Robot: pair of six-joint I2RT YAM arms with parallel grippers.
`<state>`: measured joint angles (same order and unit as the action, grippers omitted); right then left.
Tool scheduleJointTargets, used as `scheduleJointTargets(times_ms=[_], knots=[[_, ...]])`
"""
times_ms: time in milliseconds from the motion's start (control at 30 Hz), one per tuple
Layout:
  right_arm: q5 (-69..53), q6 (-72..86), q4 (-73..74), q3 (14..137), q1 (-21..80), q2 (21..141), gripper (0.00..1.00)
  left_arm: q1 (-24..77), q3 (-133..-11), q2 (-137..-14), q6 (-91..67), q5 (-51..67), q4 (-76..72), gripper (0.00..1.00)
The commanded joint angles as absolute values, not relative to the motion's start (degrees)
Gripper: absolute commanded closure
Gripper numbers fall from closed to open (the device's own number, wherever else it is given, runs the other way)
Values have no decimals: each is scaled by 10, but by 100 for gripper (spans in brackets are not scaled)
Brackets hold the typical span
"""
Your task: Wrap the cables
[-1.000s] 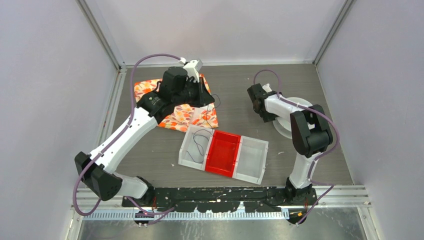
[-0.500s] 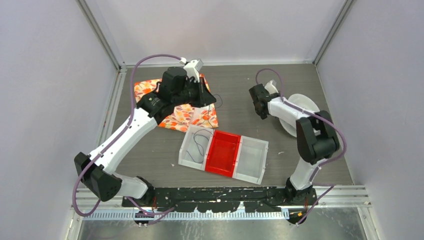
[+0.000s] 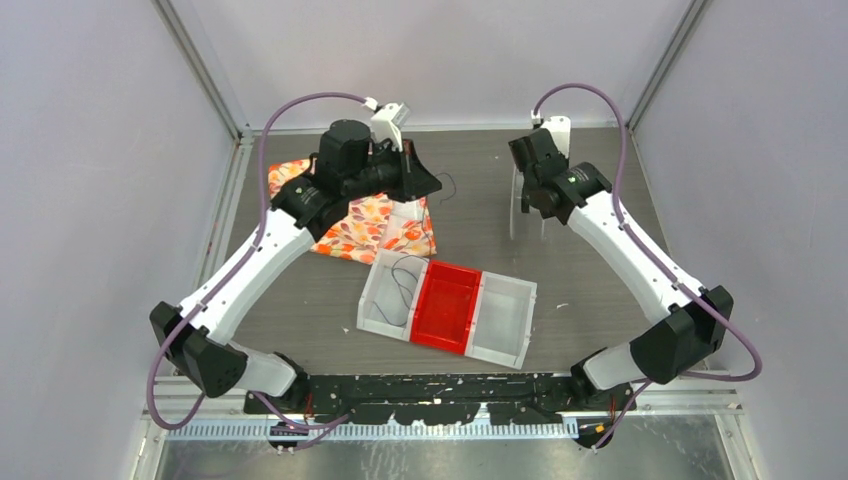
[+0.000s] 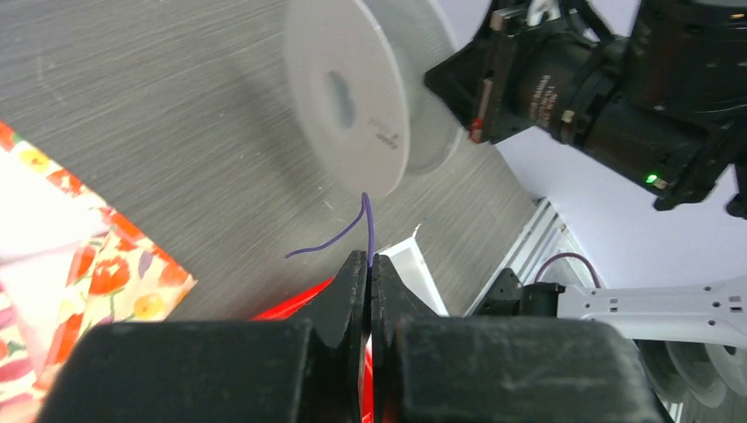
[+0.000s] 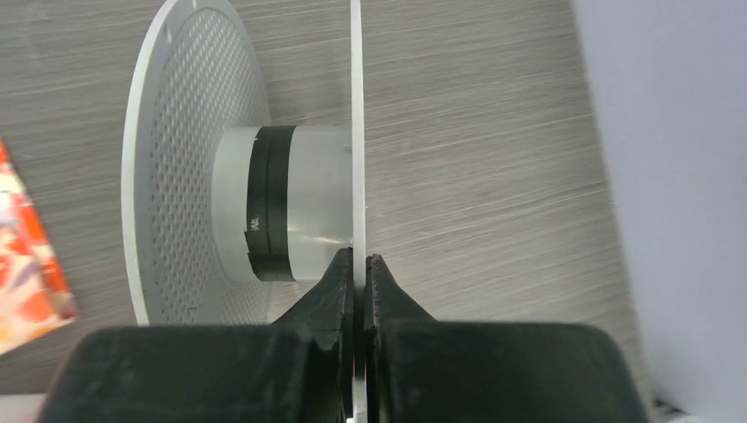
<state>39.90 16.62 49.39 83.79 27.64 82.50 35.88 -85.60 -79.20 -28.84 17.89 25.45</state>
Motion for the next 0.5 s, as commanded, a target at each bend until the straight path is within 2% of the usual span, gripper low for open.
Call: scheduleJointTargets(times_ms=[0, 133, 467], knots=[[309, 309, 473, 860, 282, 843, 99, 359, -883, -812, -291, 233, 191, 100], [289, 368, 448, 846, 300, 872, 99, 372, -884, -826, -306, 237, 168, 100], [290, 393, 414, 805, 322, 896, 98, 375, -866, -844, -320, 221, 160, 100]])
